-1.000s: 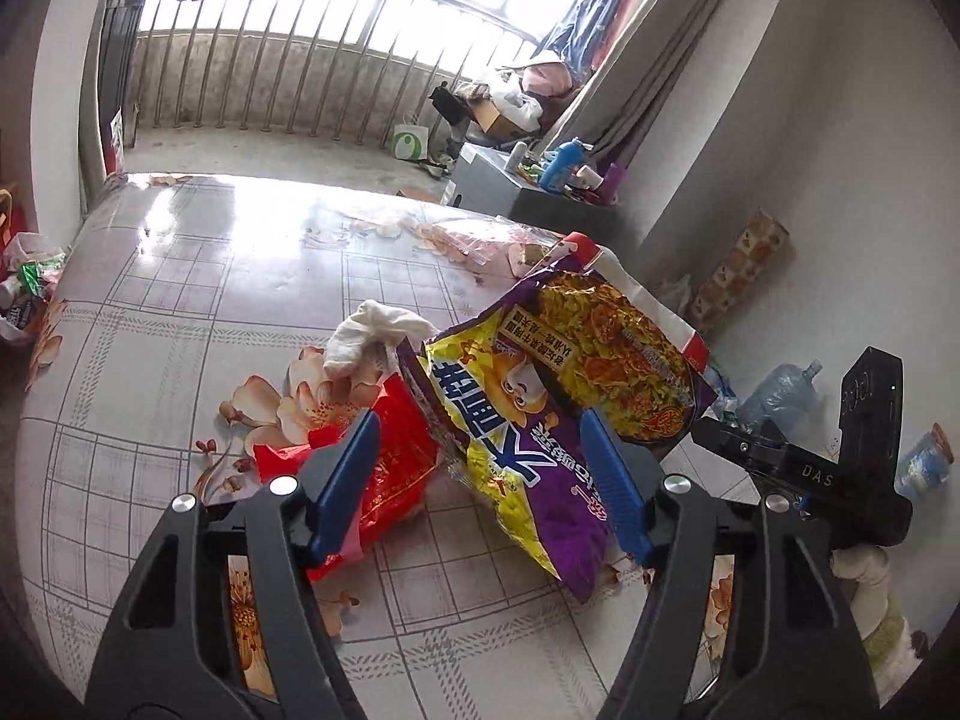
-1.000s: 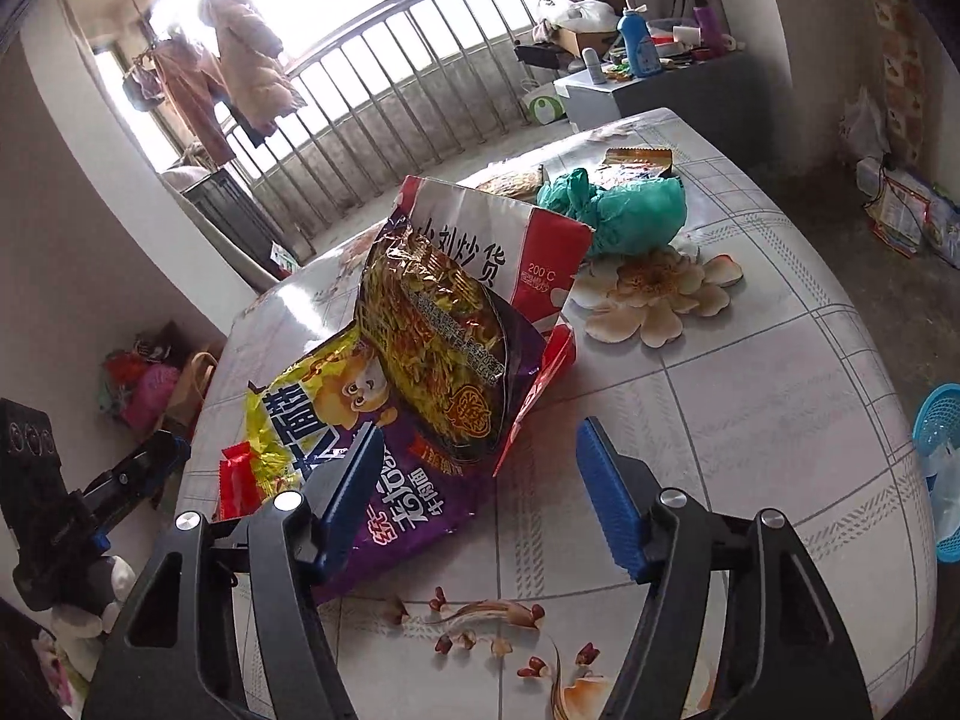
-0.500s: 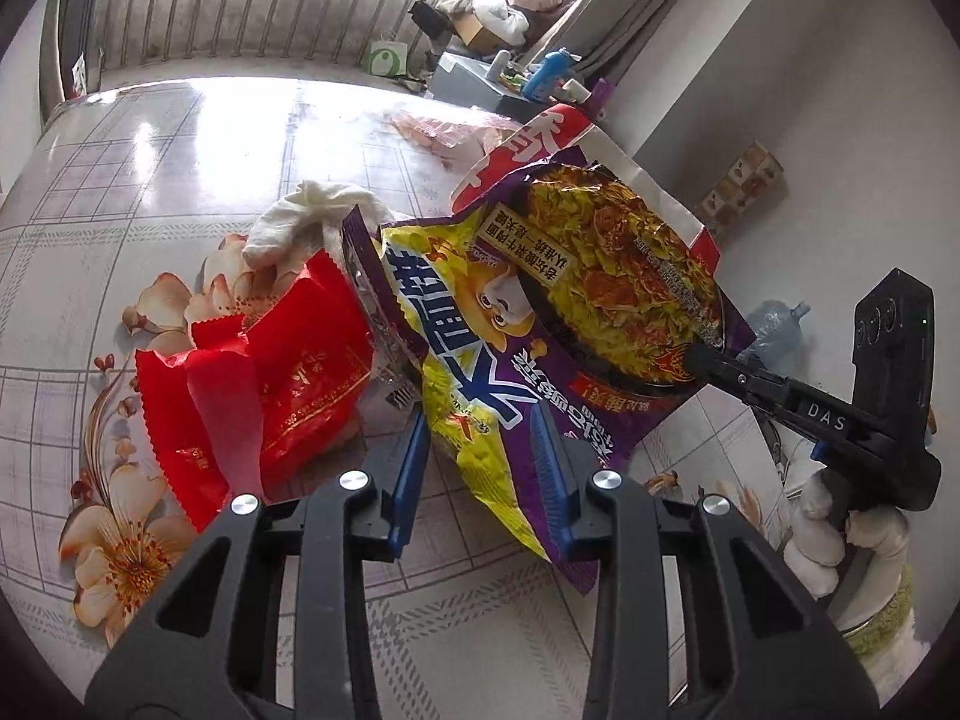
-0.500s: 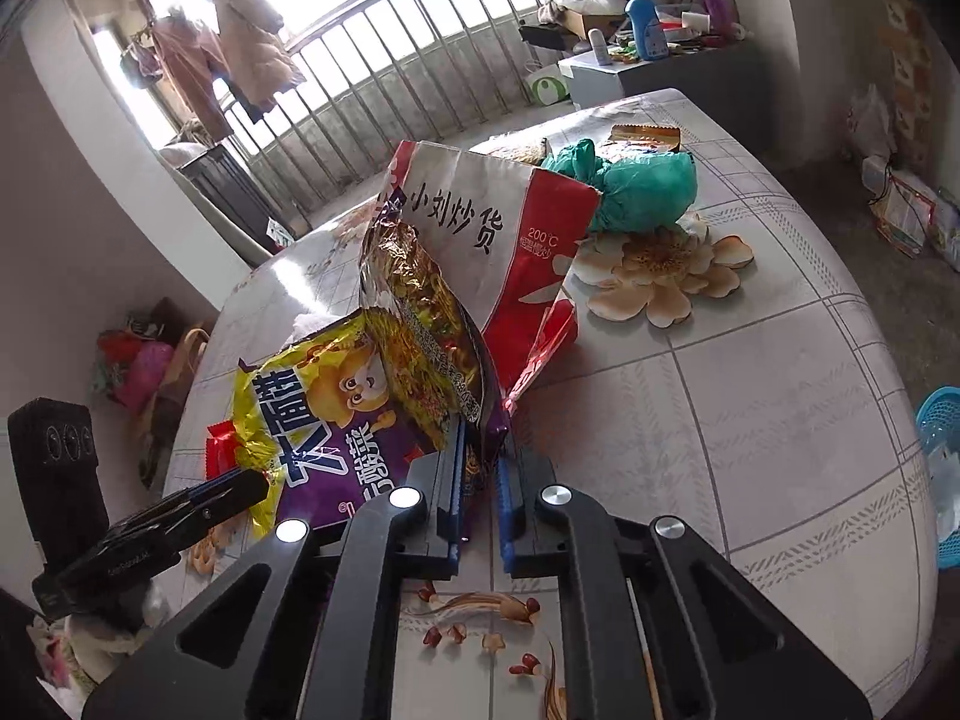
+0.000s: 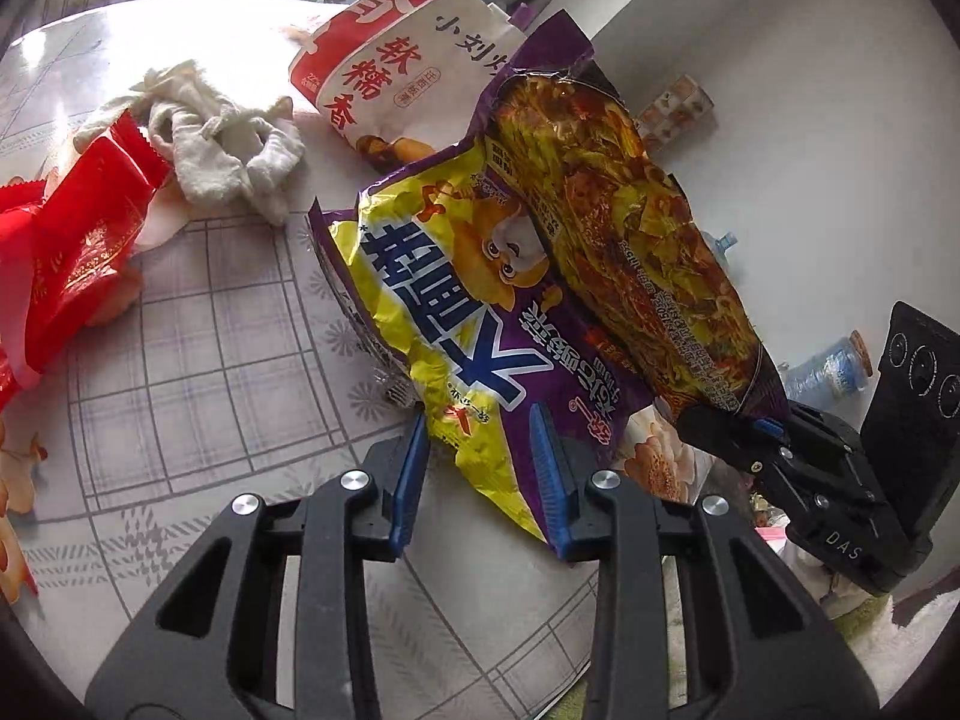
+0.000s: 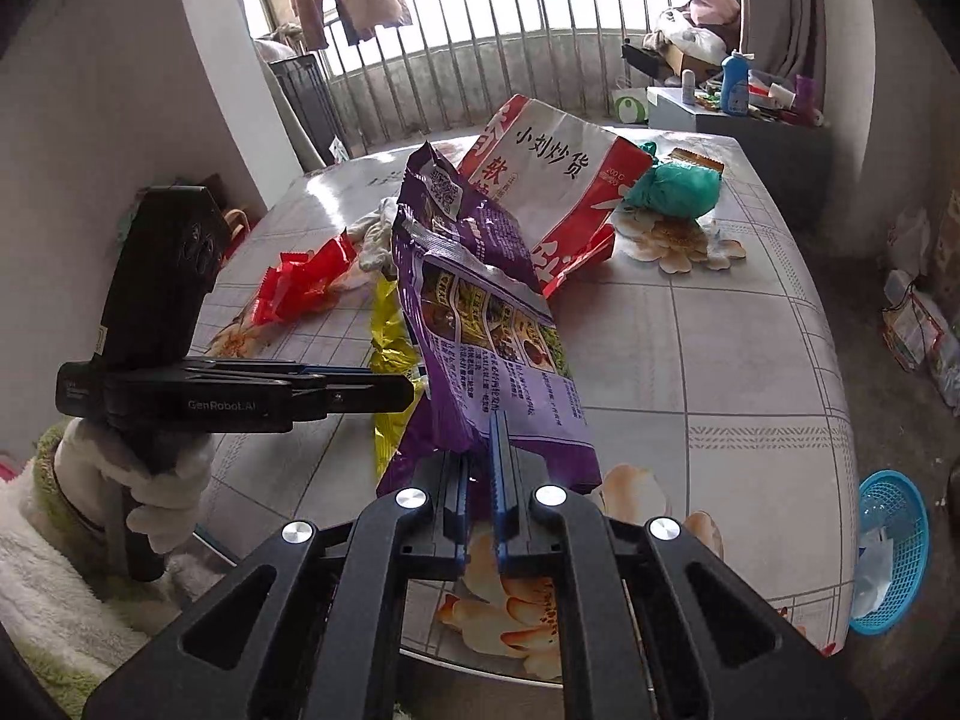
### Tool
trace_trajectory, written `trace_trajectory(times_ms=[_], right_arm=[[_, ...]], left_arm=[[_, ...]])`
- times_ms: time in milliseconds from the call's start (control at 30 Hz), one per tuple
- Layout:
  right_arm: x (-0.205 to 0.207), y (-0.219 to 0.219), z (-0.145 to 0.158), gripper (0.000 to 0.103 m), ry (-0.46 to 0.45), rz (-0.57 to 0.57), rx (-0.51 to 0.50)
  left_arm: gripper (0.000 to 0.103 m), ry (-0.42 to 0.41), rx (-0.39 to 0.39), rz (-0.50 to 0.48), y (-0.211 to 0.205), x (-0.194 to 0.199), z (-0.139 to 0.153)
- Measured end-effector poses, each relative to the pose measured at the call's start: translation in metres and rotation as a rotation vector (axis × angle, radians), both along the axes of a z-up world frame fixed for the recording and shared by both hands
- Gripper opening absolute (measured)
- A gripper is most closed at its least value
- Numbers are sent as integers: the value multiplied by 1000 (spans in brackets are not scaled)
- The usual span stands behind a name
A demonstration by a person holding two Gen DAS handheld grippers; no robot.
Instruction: Collect trash
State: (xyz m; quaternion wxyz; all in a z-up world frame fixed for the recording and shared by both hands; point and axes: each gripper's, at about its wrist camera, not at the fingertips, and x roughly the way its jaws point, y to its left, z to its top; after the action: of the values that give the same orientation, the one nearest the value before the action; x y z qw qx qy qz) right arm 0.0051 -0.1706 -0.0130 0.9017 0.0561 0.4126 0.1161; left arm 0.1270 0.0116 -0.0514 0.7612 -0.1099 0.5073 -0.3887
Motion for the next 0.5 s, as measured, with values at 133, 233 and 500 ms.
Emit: trace_trajectory(times_ms=[133,233,500], right_arm=[[7,7,-21,7,58,39,2],[13,10,-36,7,95,55,-20],[16,2,-42,7,100,54,58]], left_arm=[[29,80,-81,32,13,8,-8],[29,113,-130,66,29,14,-10],[56,111,-202,39,48,13,-7]])
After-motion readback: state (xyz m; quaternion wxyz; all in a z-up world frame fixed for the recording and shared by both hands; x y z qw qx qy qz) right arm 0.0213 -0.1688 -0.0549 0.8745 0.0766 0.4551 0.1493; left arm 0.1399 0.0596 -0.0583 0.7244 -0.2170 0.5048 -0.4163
